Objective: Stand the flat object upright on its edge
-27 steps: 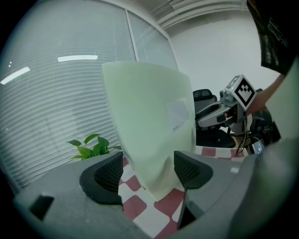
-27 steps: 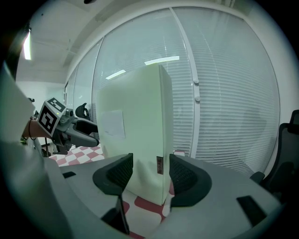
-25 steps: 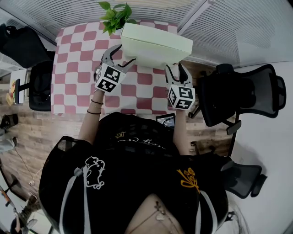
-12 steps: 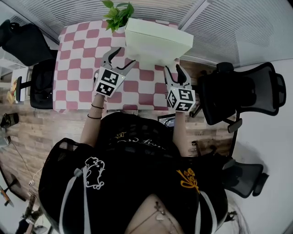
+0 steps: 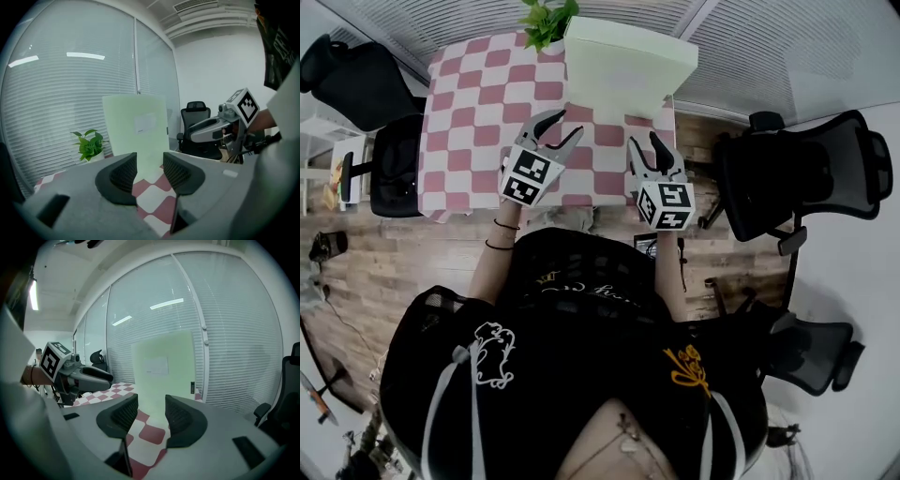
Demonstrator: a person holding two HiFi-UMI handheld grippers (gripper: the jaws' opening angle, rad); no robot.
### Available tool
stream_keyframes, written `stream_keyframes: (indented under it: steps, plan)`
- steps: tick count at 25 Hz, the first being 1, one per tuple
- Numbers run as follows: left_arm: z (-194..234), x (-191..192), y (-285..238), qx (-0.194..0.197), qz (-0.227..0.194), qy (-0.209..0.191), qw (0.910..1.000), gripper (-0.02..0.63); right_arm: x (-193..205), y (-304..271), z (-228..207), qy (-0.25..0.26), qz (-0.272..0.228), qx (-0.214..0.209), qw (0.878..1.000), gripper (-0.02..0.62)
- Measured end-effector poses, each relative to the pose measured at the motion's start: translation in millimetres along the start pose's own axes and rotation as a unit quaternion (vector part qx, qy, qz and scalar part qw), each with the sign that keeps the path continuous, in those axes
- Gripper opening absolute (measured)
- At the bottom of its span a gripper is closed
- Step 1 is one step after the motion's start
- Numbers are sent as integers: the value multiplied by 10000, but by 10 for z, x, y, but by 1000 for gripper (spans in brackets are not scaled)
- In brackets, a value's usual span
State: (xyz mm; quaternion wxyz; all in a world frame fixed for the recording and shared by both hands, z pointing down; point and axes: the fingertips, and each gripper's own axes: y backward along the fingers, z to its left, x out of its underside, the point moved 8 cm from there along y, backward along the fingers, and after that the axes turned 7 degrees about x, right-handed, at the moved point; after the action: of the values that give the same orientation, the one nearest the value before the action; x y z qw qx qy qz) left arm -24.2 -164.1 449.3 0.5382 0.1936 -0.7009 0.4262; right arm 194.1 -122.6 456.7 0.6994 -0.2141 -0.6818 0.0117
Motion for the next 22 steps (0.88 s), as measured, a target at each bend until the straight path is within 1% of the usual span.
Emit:
stream_keyframes:
  steps: [4, 7, 12, 15, 18, 22]
  plan:
    - [-244, 52, 91, 166, 46, 24, 9998, 124, 87, 218, 92, -50, 27, 20, 10000, 172]
    - [-447, 97, 179, 298, 127, 24, 9995, 98, 175, 412, 160, -121, 24, 61, 9999, 159]
    - [-774, 172, 402, 498, 195, -33, 9986, 87, 349, 720, 307, -334, -2, 102, 9994, 138]
    - [-904, 194, 517, 570, 132, 167, 9981, 86, 411, 853, 385, -399, -14, 95, 9992, 126]
    - [-979, 168, 647, 554, 9, 400, 9977, 86, 452, 967, 500, -329, 28, 23, 9995, 118]
    - [-1040, 77, 753, 453, -91, 347, 9983, 86, 468, 1073, 601, -221, 43, -49, 9997, 100]
